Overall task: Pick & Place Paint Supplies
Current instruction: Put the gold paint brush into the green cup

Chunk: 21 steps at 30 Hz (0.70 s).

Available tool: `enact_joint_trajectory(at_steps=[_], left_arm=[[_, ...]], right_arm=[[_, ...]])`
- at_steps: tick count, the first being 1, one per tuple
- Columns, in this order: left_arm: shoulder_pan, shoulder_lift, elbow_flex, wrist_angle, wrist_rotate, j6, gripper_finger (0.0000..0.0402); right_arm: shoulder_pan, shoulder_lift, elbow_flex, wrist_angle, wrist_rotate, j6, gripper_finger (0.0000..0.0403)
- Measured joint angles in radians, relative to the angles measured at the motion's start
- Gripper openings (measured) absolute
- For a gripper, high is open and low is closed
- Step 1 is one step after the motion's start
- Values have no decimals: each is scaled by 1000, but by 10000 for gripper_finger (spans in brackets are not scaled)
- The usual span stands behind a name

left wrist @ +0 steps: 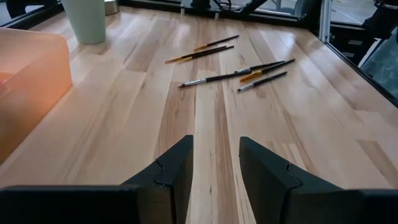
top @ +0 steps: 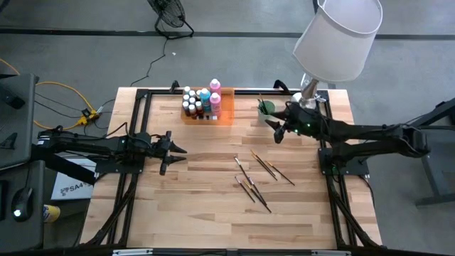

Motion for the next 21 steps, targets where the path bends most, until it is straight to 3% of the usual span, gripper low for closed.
enact_joint_trajectory(at_steps=[6, 21], left_arm=[[0, -12, 0, -22, 0, 0, 126], [0, -309, 0, -111, 0, 0, 126]], right_arm=[[94, -23, 0, -9, 66, 8, 188], [239, -26, 0, -97, 101, 104, 188]])
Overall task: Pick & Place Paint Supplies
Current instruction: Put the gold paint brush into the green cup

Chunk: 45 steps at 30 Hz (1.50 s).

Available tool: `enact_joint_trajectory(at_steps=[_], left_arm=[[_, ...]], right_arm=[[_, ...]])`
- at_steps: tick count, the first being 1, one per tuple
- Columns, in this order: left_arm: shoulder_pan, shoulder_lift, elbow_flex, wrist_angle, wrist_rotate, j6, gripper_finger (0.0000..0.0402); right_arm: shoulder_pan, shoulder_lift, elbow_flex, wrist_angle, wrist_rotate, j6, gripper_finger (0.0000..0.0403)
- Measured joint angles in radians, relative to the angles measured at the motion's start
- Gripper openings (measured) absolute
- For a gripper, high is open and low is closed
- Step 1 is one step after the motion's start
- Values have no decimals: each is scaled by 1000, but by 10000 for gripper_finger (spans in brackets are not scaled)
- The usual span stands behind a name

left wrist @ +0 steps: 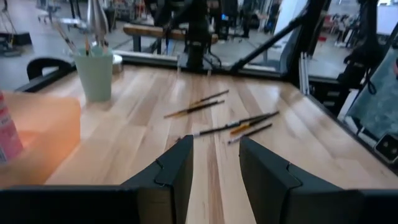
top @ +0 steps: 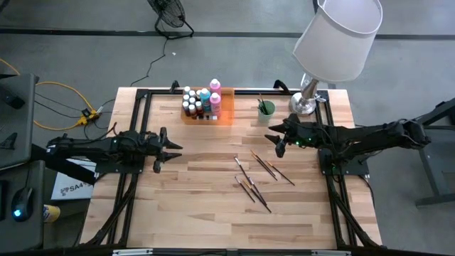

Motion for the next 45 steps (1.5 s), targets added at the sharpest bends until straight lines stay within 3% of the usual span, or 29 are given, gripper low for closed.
enact_joint_trajectory(at_steps=[7, 23, 36, 45], left_arm=[[0, -64, 0, 0, 0, 0, 126], [0, -75, 0, 0, 0, 0, 126], [0, -75, 0, 0, 0, 0, 126], [0, -75, 0, 0, 0, 0, 126]], right_arm=[[71, 0, 0, -1, 1, 32, 188], [218, 1, 0, -71, -1, 148, 188], [287, 2, 0, -24, -2, 224, 188], [352, 94, 1, 66, 2, 264, 188]])
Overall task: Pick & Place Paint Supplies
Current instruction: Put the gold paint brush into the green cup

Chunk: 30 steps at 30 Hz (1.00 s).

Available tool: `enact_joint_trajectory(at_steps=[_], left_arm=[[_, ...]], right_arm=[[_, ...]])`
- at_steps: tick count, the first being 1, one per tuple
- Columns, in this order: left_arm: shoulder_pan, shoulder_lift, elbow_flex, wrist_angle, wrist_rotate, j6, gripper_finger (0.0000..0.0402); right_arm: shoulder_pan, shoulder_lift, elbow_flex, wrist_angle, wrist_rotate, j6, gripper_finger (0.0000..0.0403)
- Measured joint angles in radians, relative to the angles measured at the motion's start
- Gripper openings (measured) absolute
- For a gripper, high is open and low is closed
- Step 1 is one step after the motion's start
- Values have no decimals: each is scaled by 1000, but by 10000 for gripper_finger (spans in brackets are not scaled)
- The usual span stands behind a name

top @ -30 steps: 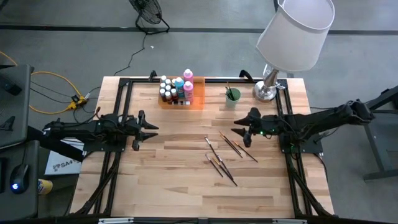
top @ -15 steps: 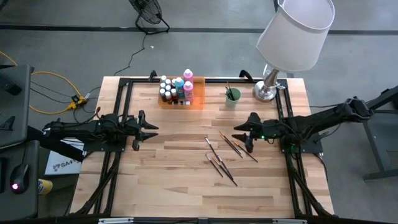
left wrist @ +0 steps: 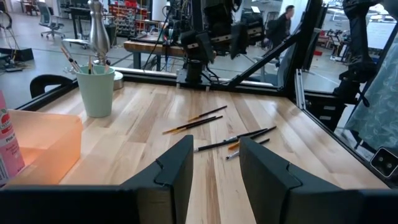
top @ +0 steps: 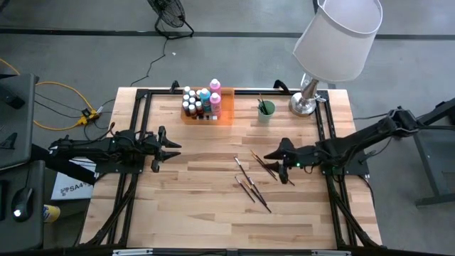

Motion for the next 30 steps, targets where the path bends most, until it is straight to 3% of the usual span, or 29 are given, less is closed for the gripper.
enact_joint_trajectory(at_steps=[8, 20, 30], left_arm=[[0, 0, 0, 0, 0, 0, 126], [0, 0, 0, 0, 0, 0, 126], [0, 0, 0, 0, 0, 0, 126]], right_arm=[[48, 175, 126, -94, 17, 53, 188], [33, 392, 468, -702, -115, 265, 188], [-62, 537, 498, -837, -162, 309, 188]])
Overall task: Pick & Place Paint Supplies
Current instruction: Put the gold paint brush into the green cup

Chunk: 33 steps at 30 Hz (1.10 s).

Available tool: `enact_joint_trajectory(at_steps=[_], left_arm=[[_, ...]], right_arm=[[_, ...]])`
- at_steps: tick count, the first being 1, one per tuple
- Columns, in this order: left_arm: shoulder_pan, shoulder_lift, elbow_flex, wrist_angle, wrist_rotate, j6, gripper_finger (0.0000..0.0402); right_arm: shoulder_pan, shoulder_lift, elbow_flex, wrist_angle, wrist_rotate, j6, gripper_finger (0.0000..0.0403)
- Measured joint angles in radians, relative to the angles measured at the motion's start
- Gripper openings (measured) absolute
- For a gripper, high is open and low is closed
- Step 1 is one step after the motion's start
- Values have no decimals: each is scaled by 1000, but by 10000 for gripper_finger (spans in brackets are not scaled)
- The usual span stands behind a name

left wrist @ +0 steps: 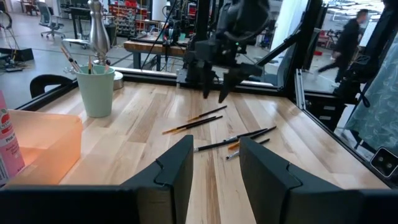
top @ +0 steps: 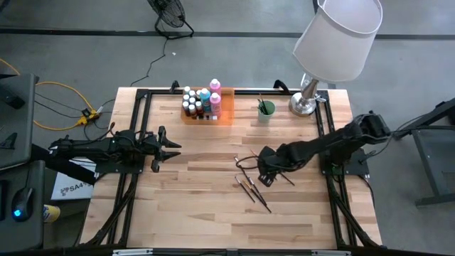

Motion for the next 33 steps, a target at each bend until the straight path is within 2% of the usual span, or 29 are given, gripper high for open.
enact_joint_trajectory(at_steps=[16, 33], left_arm=[[0, 0, 0, 0, 0, 0, 126], [0, 0, 0, 0, 0, 0, 126]], right_arm=[[-122, 39, 0, -40, -23, -90, 188], [-149, 84, 0, -26, -19, -135, 188]])
